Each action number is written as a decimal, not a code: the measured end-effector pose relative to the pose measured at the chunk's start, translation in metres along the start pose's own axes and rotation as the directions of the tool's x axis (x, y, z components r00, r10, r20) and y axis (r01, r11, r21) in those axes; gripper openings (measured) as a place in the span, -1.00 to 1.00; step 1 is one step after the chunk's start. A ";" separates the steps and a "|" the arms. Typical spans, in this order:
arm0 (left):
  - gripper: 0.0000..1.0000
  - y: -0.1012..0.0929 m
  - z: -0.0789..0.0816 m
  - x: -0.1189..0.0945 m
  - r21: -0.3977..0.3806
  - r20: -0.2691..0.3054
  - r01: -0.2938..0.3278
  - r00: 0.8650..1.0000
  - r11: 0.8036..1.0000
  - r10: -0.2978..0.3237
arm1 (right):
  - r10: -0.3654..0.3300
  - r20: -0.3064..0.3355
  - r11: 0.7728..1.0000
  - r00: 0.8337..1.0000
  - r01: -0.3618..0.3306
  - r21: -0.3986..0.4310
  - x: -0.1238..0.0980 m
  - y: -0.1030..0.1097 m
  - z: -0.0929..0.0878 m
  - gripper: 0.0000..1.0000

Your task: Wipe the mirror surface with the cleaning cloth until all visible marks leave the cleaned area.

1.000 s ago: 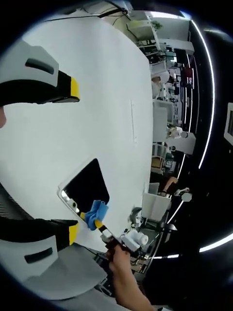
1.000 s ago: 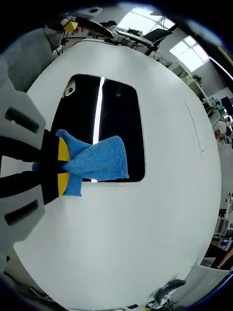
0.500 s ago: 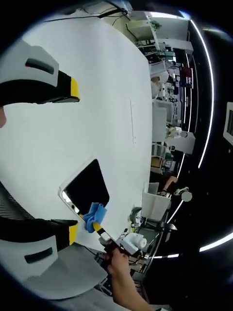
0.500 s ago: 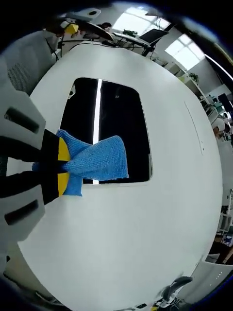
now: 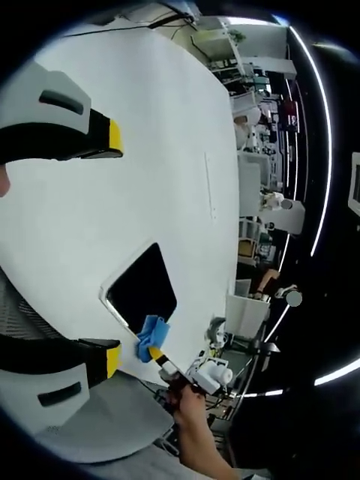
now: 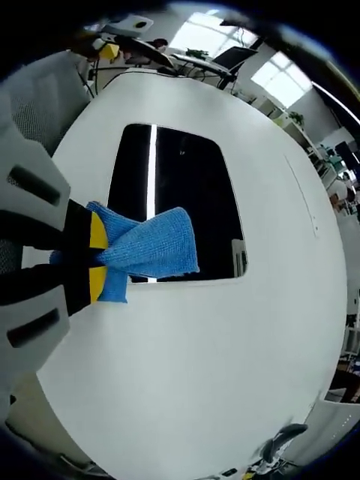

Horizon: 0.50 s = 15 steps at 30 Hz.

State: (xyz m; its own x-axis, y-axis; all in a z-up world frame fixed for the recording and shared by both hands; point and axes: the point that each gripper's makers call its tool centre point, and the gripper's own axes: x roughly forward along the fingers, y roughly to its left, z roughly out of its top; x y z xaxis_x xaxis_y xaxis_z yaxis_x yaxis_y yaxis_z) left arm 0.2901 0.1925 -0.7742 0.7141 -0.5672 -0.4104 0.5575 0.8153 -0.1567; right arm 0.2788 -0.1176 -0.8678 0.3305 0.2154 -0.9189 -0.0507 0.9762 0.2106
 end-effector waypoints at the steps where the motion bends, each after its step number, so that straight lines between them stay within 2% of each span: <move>1: 0.98 -0.001 0.000 0.000 -0.001 0.001 0.001 1.000 1.000 -0.001 | 0.003 0.001 1.000 1.000 -0.003 0.002 0.001 0.000 -0.001 -1.00; 15: 0.98 -0.008 -0.003 0.002 -0.008 0.004 0.002 1.000 1.000 -0.002 | -0.006 -0.004 1.000 1.000 0.006 0.014 0.005 0.002 0.002 -1.00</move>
State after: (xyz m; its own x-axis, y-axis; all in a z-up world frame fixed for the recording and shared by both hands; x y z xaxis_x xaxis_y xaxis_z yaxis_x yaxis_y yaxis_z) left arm 0.2861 0.1856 -0.7761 0.7149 -0.5690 -0.4063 0.5551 0.8153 -0.1650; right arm 0.2823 -0.1149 -0.8719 0.3273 0.2094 -0.9214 -0.0350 0.9772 0.2096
